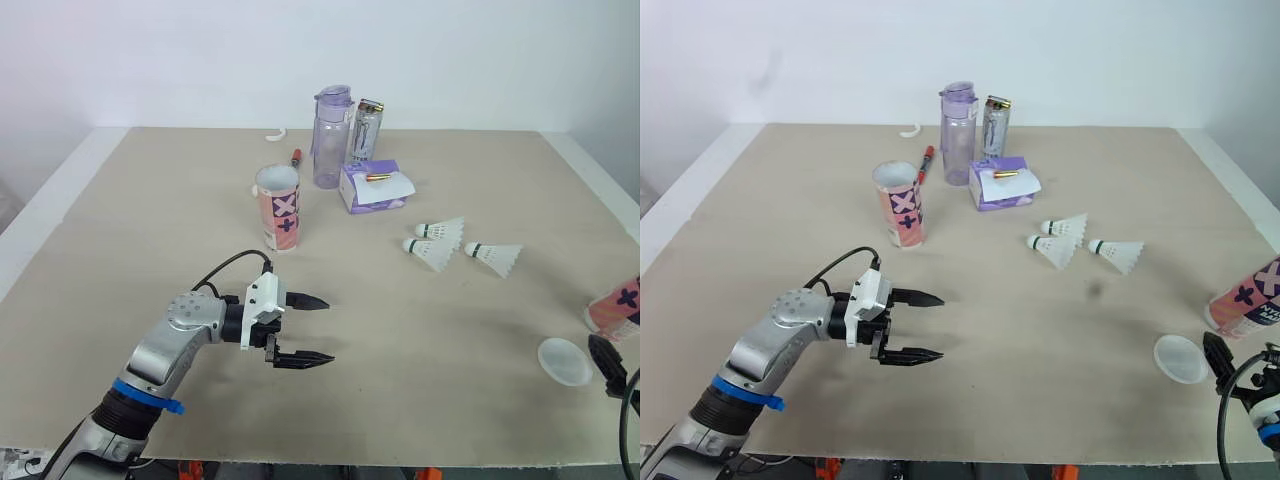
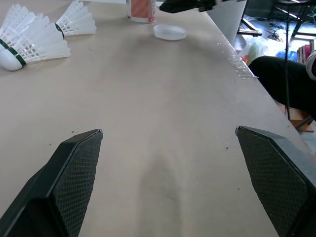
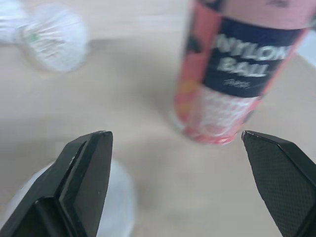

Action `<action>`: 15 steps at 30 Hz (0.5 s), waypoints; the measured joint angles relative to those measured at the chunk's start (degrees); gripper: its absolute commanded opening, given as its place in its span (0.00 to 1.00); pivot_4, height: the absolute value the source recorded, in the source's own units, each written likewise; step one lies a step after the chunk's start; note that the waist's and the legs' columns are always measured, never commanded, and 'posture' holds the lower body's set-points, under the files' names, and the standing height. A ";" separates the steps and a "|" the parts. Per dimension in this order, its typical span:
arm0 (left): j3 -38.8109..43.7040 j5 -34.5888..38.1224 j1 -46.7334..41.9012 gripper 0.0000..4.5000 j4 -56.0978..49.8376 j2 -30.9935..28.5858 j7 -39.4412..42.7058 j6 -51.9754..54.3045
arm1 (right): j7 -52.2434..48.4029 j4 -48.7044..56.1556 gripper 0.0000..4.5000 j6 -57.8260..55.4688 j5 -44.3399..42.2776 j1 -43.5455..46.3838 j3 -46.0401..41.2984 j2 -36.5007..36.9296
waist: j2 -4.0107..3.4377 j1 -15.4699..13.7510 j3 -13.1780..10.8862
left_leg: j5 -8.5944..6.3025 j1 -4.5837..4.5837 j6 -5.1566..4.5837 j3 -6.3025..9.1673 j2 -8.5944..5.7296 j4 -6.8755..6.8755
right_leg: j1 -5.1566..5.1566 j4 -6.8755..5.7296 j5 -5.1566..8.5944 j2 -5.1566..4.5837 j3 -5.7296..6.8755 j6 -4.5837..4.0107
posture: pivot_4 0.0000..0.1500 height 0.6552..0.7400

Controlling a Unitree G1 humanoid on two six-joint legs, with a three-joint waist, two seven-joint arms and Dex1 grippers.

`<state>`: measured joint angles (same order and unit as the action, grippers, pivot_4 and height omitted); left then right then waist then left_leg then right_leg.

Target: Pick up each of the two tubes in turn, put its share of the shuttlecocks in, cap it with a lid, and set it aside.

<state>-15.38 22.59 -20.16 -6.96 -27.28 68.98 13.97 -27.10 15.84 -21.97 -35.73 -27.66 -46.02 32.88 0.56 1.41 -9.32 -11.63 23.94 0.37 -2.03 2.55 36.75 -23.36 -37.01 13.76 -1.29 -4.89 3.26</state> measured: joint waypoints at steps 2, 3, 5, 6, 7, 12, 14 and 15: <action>0.00 -0.03 -0.26 1.00 0.32 0.02 0.21 -0.36 | -3.93 2.65 1.00 0.03 -0.77 -2.01 0.18 1.00 | -0.01 0.03 0.00 | 0.00 -0.02 0.00 -0.01 0.01 0.00 | 0.00 0.00 0.00 0.00 0.00 0.00 | 1.00 1.00; 0.00 -0.05 -0.26 1.00 0.53 0.00 0.25 -0.45 | -6.58 4.39 1.00 0.26 -1.15 -2.87 0.72 2.04 | -0.01 0.06 0.01 | 0.00 -0.03 0.00 -0.01 0.01 0.00 | 0.00 0.00 0.00 0.00 0.00 0.00 | 1.00 1.00; 0.01 -0.11 -0.26 1.00 1.14 -0.04 0.24 -0.56 | -11.60 7.58 1.00 1.44 -1.35 -2.74 3.06 3.74 | 0.11 0.12 -0.05 | 0.00 -0.06 0.00 0.00 0.06 0.00 | 0.01 0.00 -0.03 0.05 0.03 -0.04 | 1.00 1.00; 0.03 -0.12 -0.24 1.00 1.24 -0.05 0.18 -0.58 | -13.09 8.20 1.00 1.97 -1.23 -1.95 4.27 4.26 | 0.14 0.12 -0.06 | 0.00 -0.06 0.00 0.00 0.06 0.00 | 0.01 0.00 -0.04 0.05 0.03 -0.05 | 1.00 1.00; 0.05 -0.14 -0.23 1.00 1.30 -0.11 0.11 -0.58 | -14.08 8.47 1.00 2.33 -1.04 -1.15 5.56 4.75 | 0.15 0.12 -0.06 | 0.00 -0.06 0.00 0.00 0.06 0.01 | 0.01 0.00 -0.05 0.04 0.03 -0.06 | 1.00 1.00; 1.24 -0.12 0.59 1.00 1.19 -0.25 -1.79 -0.54 | -19.12 8.67 1.00 4.44 1.27 7.92 16.47 7.05 | 0.15 0.03 -0.07 | 0.00 -0.02 0.00 0.00 0.03 0.02 | 0.00 0.00 -0.03 0.03 0.04 -0.05 | 1.00 1.00; 3.16 -0.21 2.10 1.00 0.40 -0.43 -5.28 -0.08 | -22.65 5.92 1.00 5.78 3.02 16.21 23.52 8.13 | 0.30 0.17 -0.16 | 0.00 0.02 0.00 0.00 0.05 0.02 | -0.03 0.00 -0.04 0.06 0.02 -0.04 | 1.00 1.00; 3.57 -0.21 2.23 1.00 0.11 -0.28 -6.42 0.12 | -23.53 5.20 1.00 6.42 3.62 18.51 25.48 8.15 | 0.33 0.12 -0.18 | 0.00 0.02 0.00 0.00 0.05 0.05 | -0.02 0.00 -0.03 0.06 0.03 -0.04 | 1.00 1.00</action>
<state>-11.80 22.38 -17.93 -6.85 -27.56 62.57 14.10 -50.63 21.04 -15.55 -32.11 -9.15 -20.54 41.03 0.89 1.53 -9.50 -11.63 23.96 0.38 -2.03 2.60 36.80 -23.39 -37.01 13.73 -1.23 -4.86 3.22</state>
